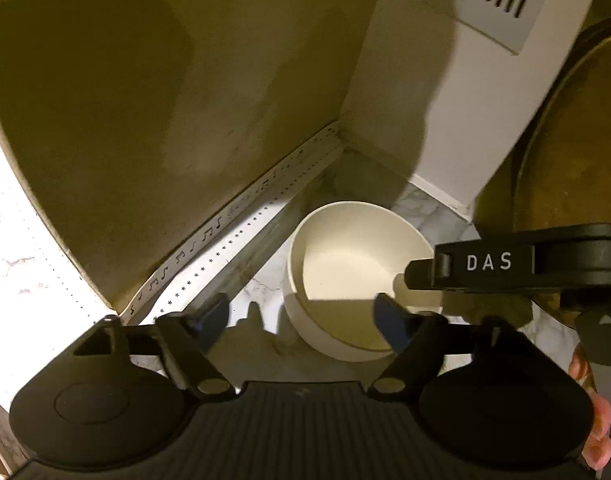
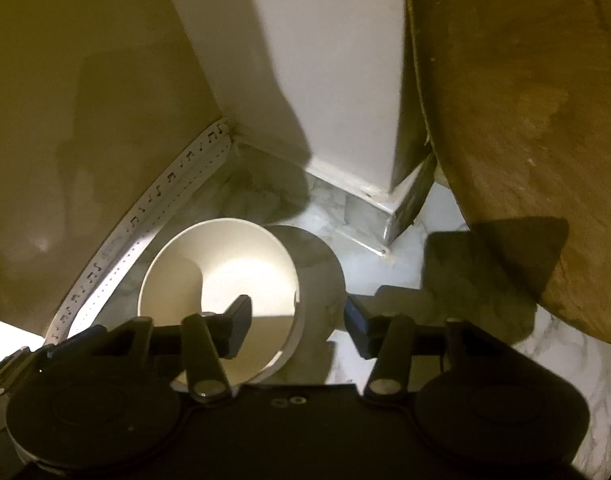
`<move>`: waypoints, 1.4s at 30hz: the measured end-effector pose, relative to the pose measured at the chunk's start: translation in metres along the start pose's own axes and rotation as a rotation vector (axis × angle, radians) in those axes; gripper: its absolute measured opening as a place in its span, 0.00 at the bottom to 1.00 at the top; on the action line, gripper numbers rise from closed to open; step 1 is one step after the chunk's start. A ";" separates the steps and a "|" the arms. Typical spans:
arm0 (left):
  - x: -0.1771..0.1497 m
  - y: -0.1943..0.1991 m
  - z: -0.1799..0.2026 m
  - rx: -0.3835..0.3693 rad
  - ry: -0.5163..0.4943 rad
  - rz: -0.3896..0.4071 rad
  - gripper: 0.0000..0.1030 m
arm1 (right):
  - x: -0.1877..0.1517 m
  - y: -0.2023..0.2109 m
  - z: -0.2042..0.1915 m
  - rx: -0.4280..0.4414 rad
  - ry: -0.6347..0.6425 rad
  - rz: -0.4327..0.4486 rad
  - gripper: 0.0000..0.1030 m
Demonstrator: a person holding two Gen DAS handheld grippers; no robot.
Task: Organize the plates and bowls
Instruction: 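Close both grippers on the rim of the cream bowl, then lift the cream bowl with both grippers toward the nested steel bowls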
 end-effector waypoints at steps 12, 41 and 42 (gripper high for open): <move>0.003 -0.014 -0.005 0.019 0.011 -0.018 0.40 | 0.004 -0.010 -0.007 -0.006 0.046 -0.008 0.20; -0.017 0.036 -0.031 -0.010 -0.118 -0.001 0.12 | -0.022 0.047 -0.047 -0.027 0.009 0.028 0.08; -0.017 0.041 -0.034 -0.010 -0.121 0.001 0.12 | -0.023 0.051 -0.051 -0.021 0.005 0.032 0.08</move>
Point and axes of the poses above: each gripper's, at about its wrist camera, not at the fingertips, and y roughly against the way its jaws point, z to its right, x to its top, the point moved 7 cm from there along -y, roughly the way its jaws point, and after that the axes turned 5 degrees about x, right-handed, at the moved point
